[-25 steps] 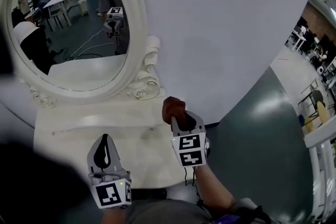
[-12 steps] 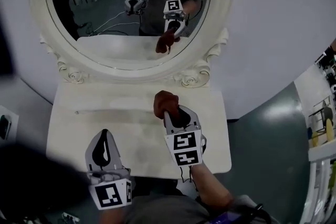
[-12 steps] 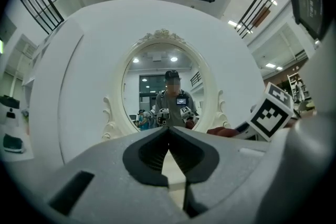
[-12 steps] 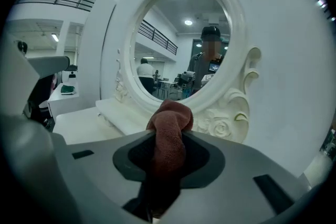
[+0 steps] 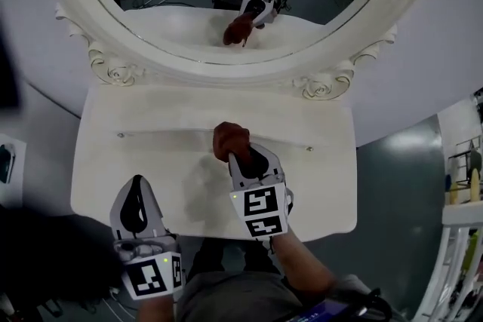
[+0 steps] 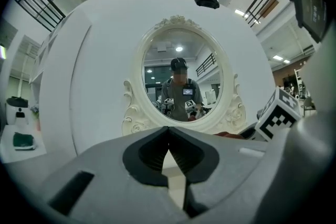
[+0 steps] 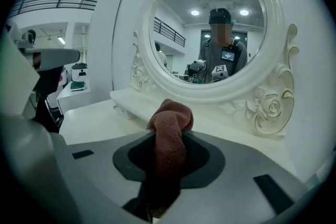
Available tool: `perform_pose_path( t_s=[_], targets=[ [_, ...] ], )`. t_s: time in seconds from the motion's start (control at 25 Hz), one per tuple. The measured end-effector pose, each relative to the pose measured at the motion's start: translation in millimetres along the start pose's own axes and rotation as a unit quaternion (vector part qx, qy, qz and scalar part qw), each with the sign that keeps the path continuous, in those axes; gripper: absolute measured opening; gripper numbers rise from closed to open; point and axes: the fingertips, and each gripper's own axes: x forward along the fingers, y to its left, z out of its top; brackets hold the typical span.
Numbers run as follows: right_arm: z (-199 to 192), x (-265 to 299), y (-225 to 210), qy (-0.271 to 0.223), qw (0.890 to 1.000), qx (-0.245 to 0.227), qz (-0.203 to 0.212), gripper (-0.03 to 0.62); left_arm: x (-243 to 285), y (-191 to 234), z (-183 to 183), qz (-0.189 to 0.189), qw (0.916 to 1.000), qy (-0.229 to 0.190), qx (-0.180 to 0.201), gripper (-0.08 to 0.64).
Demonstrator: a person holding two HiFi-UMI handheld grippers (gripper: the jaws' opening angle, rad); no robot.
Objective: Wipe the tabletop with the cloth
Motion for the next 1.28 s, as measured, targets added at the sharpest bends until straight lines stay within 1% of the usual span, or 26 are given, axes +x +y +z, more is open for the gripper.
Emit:
perform_pose_path(
  t_s=[0.24, 0.4, 0.68, 0.88, 1.28],
  targets=[
    [-30, 23, 27, 0.030, 0.999, 0.006, 0.023, 0.103, 2, 13, -31, 0.003, 0.9995, 0.030, -0.004, 0.011],
    [-47, 36, 43, 0.048, 0.998, -0.004, 0.038, 0.103, 5, 19, -48, 0.003, 0.9987, 0.050, -0.005, 0.011],
    [-78, 52, 61, 0.093, 0.994, -0.011, 0.051, 0.103, 0, 31, -76, 0.008, 0.9962, 0.087, -0.005, 0.011],
    [-97, 63, 69, 0.122, 0.991, -0.023, 0.052, 0.103, 3, 37, -87, 0.008, 0.9955, 0.094, -0.004, 0.011],
    [-105, 63, 55, 0.124, 0.991, -0.007, 0.049, 0.103, 18, 16, -90, -0.013, 0.9950, 0.099, -0.003, 0.011]
  ],
)
